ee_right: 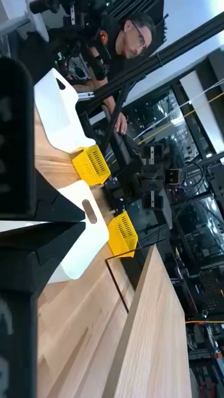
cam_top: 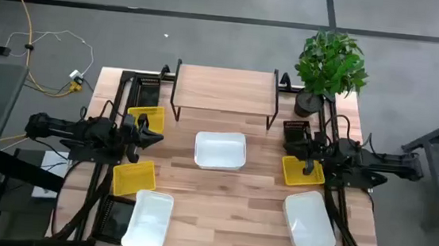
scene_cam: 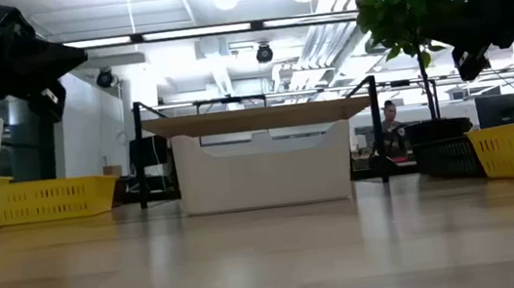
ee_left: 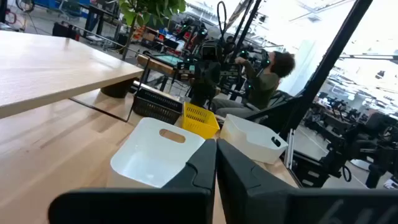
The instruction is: Stack baskets on shelf by color
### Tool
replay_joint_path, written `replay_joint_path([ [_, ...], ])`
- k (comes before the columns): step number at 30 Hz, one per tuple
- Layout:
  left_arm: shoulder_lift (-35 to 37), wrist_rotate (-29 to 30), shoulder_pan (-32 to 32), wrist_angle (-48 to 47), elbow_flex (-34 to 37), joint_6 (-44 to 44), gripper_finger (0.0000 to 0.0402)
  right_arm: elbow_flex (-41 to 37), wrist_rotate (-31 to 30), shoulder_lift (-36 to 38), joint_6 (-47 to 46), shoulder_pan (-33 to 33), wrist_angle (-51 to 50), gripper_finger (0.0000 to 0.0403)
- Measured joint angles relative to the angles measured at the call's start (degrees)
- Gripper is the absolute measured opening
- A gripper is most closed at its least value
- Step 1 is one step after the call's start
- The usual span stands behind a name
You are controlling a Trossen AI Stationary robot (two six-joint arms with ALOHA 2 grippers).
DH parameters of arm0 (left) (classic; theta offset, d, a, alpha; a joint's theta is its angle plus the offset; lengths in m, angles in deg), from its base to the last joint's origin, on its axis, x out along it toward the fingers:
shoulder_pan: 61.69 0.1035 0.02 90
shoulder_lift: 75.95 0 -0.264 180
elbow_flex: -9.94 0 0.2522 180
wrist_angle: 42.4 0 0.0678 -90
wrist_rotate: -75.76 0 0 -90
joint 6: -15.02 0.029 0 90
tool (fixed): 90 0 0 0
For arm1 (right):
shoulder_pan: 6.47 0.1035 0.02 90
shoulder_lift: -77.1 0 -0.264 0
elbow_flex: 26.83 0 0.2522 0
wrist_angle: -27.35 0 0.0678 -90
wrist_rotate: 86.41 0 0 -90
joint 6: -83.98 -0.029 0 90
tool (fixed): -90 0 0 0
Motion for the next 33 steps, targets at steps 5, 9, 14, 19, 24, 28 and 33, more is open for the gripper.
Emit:
replay_joint_path([
  [5,0.0,0.0,0.0,0.0,0.0,0.0,0.0001,0.0,0.0,0.0,0.0,0.0,0.0,0.0000],
  [9,0.0,0.0,0.0,0.0,0.0,0.0,0.0001,0.0,0.0,0.0,0.0,0.0,0.0,0.0000],
  [14,0.0,0.0,0.0,0.0,0.0,0.0,0.0001,0.0,0.0,0.0,0.0,0.0,0.0,0.0000],
  [19,0.0,0.0,0.0,0.0,0.0,0.0,0.0001,0.0,0.0,0.0,0.0,0.0,0.0,0.0000],
  [24,0.0,0.0,0.0,0.0,0.0,0.0,0.0001,0.0,0.0,0.0,0.0,0.0,0.0,0.0000],
  [28,0.0,0.0,0.0,0.0,0.0,0.0,0.0001,0.0,0.0,0.0,0.0,0.0,0.0,0.0000],
  [33,0.0,0.0,0.0,0.0,0.0,0.0,0.0001,0.0,0.0,0.0,0.0,0.0,0.0,0.0000],
])
